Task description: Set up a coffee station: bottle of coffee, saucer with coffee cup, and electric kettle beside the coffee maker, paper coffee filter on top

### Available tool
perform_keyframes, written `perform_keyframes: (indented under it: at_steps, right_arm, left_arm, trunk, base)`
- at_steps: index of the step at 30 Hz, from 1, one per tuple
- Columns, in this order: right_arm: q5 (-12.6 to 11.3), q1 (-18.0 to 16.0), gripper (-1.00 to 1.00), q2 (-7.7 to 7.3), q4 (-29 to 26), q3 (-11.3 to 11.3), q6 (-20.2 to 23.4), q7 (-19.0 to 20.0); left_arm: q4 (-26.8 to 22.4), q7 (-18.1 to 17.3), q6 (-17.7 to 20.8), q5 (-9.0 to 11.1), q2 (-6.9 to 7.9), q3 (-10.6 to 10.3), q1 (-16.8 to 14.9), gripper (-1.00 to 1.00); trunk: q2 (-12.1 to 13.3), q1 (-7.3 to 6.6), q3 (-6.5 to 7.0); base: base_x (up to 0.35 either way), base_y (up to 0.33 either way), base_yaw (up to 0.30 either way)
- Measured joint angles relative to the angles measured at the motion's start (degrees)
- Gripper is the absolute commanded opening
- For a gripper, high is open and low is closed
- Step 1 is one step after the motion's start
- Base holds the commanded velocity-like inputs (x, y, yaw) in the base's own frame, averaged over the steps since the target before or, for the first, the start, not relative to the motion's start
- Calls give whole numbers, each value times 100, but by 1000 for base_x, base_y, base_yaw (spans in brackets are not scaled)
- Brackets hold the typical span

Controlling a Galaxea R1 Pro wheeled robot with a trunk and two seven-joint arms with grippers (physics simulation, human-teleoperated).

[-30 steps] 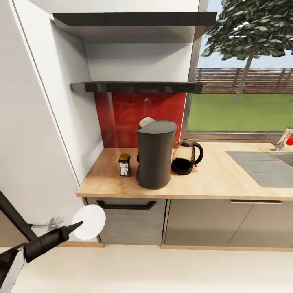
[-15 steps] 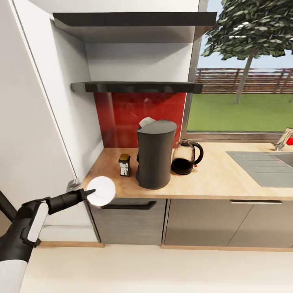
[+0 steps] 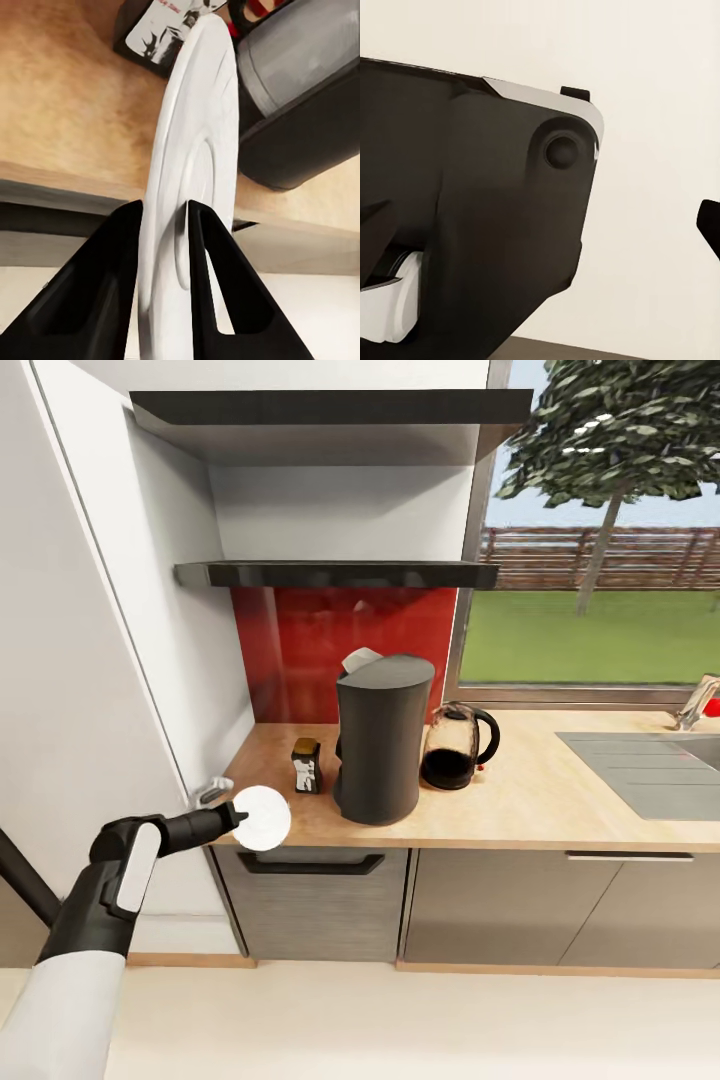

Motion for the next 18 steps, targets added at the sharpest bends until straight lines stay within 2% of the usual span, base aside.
perform_keyframes:
  at_steps: [10,18]
  right_arm:
    - [-15,1,100,101,-18,-12,-5,-12]
    - [-17,1,100,109,-20,-14,2,-12]
  left_arm:
    - [29,104,261,58,13,84,147,-100]
    - [241,111,268,63,12,139,166,-100]
  trunk:
    - [0,0,0]
    - [0,0,0]
  base:
    - [0,0,0]
    - [0,0,0]
